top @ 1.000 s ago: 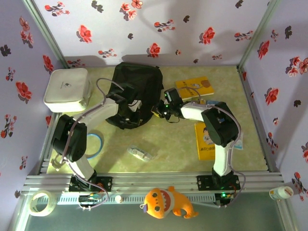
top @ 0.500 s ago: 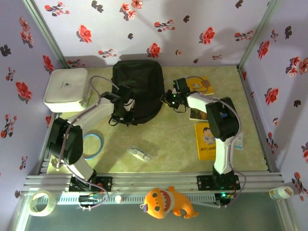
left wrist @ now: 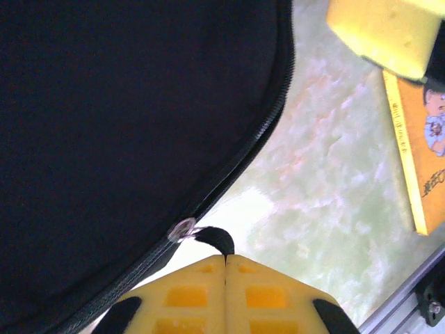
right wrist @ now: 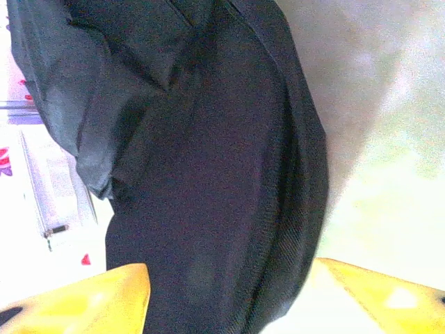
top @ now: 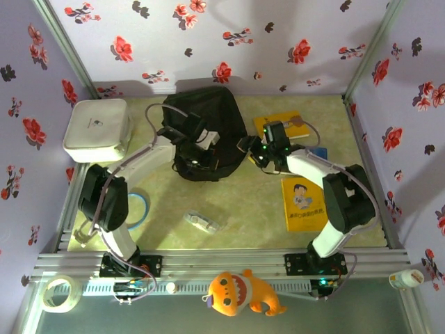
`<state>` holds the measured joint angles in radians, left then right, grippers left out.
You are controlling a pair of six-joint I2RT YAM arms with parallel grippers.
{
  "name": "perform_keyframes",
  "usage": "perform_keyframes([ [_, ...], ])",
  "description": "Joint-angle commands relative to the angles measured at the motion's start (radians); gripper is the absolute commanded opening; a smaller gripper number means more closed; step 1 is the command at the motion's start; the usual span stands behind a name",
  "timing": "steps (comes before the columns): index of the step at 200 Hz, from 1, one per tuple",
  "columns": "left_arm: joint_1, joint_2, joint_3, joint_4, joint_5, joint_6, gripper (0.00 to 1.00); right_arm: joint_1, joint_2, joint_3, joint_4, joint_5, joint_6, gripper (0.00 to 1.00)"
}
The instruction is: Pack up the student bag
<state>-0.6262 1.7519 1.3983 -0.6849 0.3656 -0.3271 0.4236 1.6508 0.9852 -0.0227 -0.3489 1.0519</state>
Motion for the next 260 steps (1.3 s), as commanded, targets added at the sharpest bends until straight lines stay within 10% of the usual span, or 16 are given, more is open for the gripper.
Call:
perform_keyframes([
  [1, -0.024, 0.046, 0.037, 0.040, 0.056, -0.028, 0.00, 0.013, -0.038, -0.069, 0.025, 0.049, 0.137, 0.66],
  [79, -0.035, 0.063, 0.021, 0.042, 0.056, -0.037, 0.00, 0.075, 0.058, -0.026, 0.061, 0.030, 0.185, 0.65],
  [119, -0.035, 0.049, 0.009, 0.018, 0.044, -0.030, 0.00, 0.078, 0.151, 0.022, 0.067, 0.045, 0.152, 0.47],
  [160, -0.022, -0.013, -0.035, -0.064, -0.066, 0.012, 0.00, 0.068, 0.178, 0.055, 0.002, 0.119, 0.079, 0.29],
  [260, 0.062, -0.066, -0.122, -0.226, -0.347, 0.108, 0.00, 0.032, 0.204, 0.128, -0.117, 0.236, -0.024, 0.23],
])
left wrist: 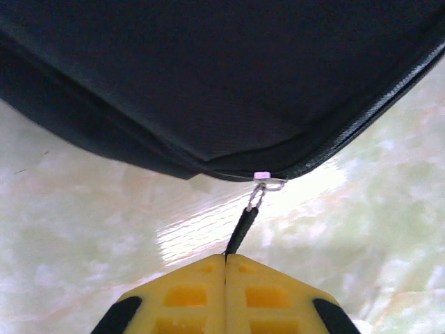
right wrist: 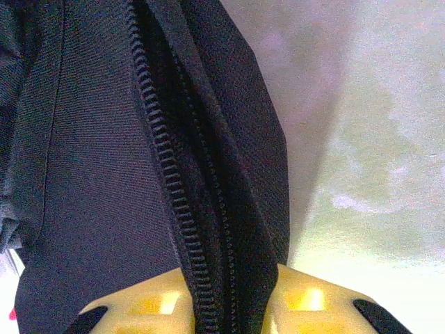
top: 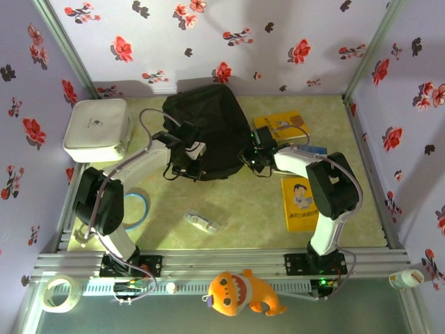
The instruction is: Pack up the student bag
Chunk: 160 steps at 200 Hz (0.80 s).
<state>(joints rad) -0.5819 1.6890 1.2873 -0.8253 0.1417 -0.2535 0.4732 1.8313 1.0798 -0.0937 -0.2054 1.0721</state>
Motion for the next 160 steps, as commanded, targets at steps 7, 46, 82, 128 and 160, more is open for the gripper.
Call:
perform_keyframes([
  [7, 0.023, 0.009, -0.008, -0.084, -0.136, 0.033, 0.00, -0.018, 0.025, 0.039, -0.051, 0.099, -0.049, 0.23],
  [46, 0.033, 0.086, 0.047, -0.055, -0.183, 0.041, 0.00, -0.022, 0.024, 0.058, -0.089, 0.141, -0.079, 0.22],
  [82, 0.030, 0.106, 0.075, -0.032, -0.132, 0.057, 0.00, -0.024, -0.005, 0.051, -0.079, 0.109, -0.096, 0.27],
  [128, 0.003, 0.098, 0.076, 0.032, -0.006, 0.054, 0.00, -0.006, -0.118, -0.036, -0.036, -0.022, 0.037, 0.59],
  [160, -0.028, 0.108, 0.070, 0.079, 0.058, 0.028, 0.00, 0.046, -0.182, -0.105, -0.006, -0.046, 0.173, 0.69],
])
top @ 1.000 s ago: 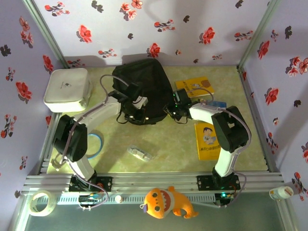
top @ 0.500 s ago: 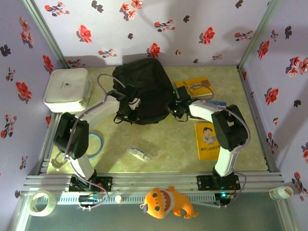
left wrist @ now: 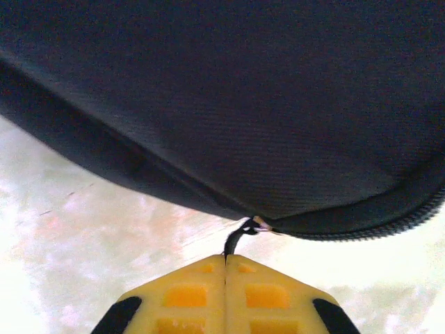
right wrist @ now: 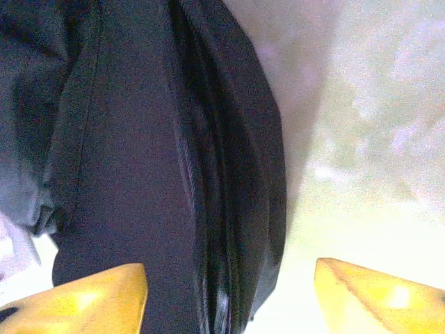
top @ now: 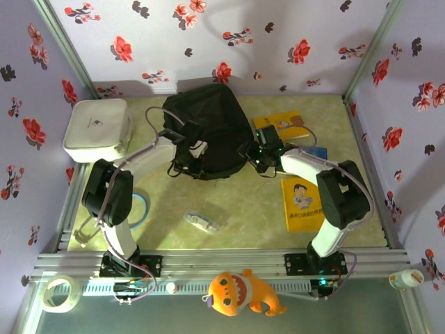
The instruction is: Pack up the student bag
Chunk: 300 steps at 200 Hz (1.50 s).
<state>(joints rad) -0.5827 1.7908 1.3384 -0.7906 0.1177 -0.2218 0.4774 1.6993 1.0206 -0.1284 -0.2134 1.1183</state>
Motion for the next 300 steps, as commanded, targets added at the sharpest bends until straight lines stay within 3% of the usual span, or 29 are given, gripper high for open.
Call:
perform_keyframes([
  [1, -0.028, 0.007, 0.019, 0.045, 0.085, -0.005, 0.00, 0.044, -0.051, -0.047, 0.030, -0.038, 0.132, 0.69],
  [41, -0.069, 0.018, 0.016, 0.116, 0.171, -0.060, 0.00, 0.090, -0.029, -0.067, 0.083, -0.050, 0.236, 0.70],
  [88, -0.096, 0.010, 0.006, 0.128, 0.182, -0.073, 0.00, 0.092, 0.011, -0.062, 0.103, -0.034, 0.231, 0.60],
  [130, -0.091, -0.002, -0.002, 0.056, 0.070, -0.038, 0.00, 0.087, 0.033, -0.042, 0.057, 0.011, 0.187, 0.43],
  [187, -0.046, -0.015, -0.021, -0.019, -0.148, -0.023, 0.00, 0.080, 0.014, -0.028, -0.046, 0.115, 0.120, 0.28],
  [300, 0.016, 0.107, 0.043, 0.095, -0.138, -0.029, 0.00, 0.078, -0.003, -0.008, -0.138, 0.229, 0.055, 0.12],
])
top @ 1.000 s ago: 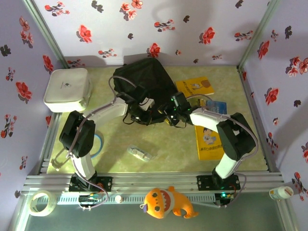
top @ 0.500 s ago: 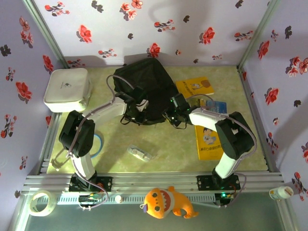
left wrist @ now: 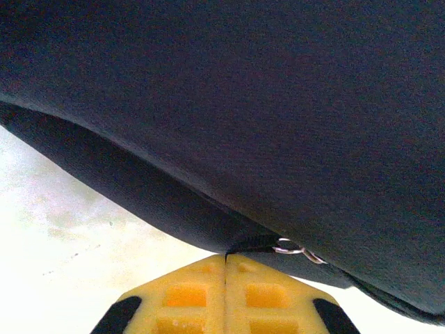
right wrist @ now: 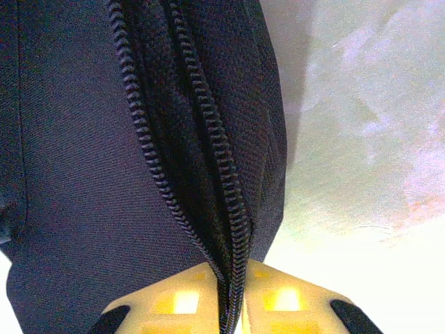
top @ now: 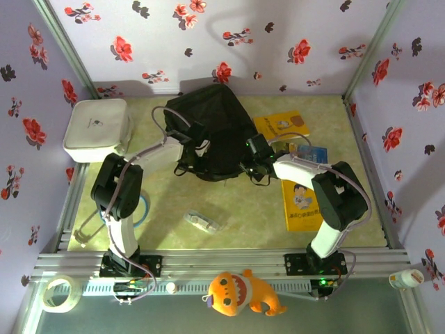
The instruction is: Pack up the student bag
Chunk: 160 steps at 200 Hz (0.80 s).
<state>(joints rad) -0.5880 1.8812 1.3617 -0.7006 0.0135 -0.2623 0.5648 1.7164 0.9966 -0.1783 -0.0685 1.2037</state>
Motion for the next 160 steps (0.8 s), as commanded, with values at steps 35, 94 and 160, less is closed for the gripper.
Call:
perform_keyframes([
  [35, 0.063, 0.014, 0.002, 0.037, -0.042, 0.006, 0.00, -0.016, -0.029, 0.013, -0.106, 0.116, -0.047, 0.11],
  [94, 0.155, 0.059, 0.042, 0.081, -0.044, 0.001, 0.00, -0.019, -0.023, 0.006, -0.045, 0.069, -0.062, 0.12],
  [160, 0.234, 0.110, 0.093, 0.102, -0.037, -0.026, 0.00, 0.019, 0.042, 0.027, 0.139, -0.098, -0.044, 0.12],
])
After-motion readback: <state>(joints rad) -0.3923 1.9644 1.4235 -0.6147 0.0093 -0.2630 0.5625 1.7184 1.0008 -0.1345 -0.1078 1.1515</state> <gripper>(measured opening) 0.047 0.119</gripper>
